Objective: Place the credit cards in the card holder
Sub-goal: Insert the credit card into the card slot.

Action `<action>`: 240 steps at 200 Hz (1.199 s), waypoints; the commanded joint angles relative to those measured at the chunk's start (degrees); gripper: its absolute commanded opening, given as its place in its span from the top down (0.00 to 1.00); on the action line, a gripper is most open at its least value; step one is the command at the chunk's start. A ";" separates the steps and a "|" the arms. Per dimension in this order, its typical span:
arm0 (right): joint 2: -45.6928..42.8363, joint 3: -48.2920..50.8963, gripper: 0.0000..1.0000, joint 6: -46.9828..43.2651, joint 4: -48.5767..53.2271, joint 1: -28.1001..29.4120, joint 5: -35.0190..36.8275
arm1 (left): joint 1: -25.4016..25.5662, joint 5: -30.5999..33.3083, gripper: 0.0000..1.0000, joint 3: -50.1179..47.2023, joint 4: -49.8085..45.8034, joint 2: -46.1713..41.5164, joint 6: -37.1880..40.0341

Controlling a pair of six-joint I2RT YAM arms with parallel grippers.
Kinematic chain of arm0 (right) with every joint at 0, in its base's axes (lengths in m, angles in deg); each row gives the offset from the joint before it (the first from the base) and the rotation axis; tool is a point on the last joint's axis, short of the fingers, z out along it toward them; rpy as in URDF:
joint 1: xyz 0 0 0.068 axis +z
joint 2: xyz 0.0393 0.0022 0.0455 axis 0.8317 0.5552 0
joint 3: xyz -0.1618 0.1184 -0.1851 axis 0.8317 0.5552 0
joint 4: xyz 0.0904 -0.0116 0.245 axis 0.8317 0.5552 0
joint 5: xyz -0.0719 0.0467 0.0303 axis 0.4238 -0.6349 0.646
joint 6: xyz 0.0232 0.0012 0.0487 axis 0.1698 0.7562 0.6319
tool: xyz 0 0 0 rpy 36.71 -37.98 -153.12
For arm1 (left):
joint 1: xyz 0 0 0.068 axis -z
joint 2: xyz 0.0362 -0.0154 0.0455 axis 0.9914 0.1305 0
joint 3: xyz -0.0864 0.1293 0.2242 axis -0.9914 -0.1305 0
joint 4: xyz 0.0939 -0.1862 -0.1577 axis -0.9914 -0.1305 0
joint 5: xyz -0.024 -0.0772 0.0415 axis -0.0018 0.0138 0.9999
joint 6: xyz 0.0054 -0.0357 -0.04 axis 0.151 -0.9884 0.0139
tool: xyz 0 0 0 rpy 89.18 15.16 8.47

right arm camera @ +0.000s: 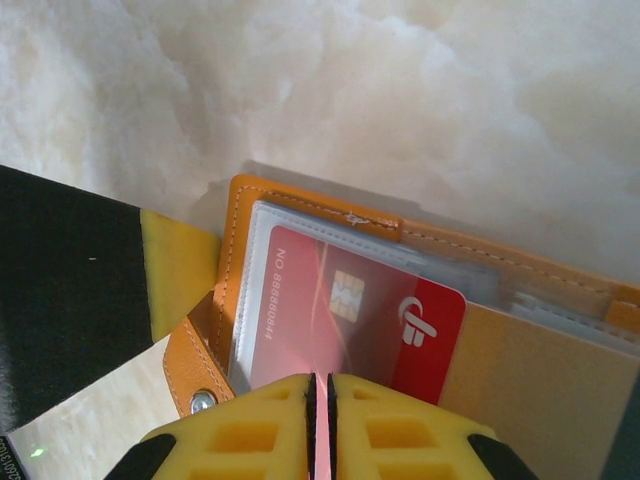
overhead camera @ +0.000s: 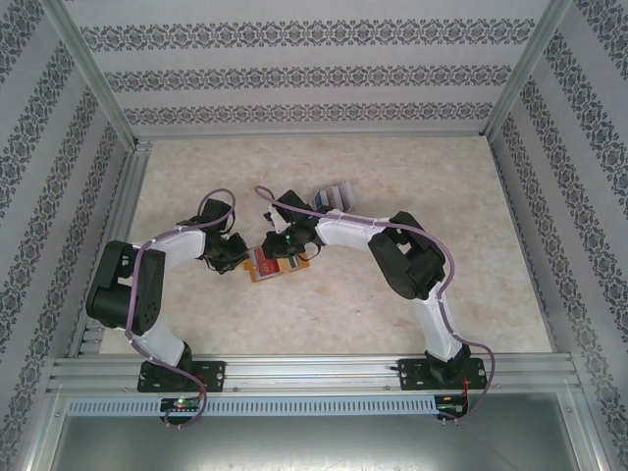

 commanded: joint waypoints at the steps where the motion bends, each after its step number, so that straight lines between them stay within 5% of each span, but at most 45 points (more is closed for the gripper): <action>1: -4.41 1.87 0.85 -0.89 1.48 -0.49 1.91 | 3.09 -3.12 0.91 1.08 3.24 3.39 2.15; 240: 3.14 -8.60 0.84 -7.08 15.24 2.36 6.86 | 3.07 -4.58 0.91 0.19 5.67 4.24 1.14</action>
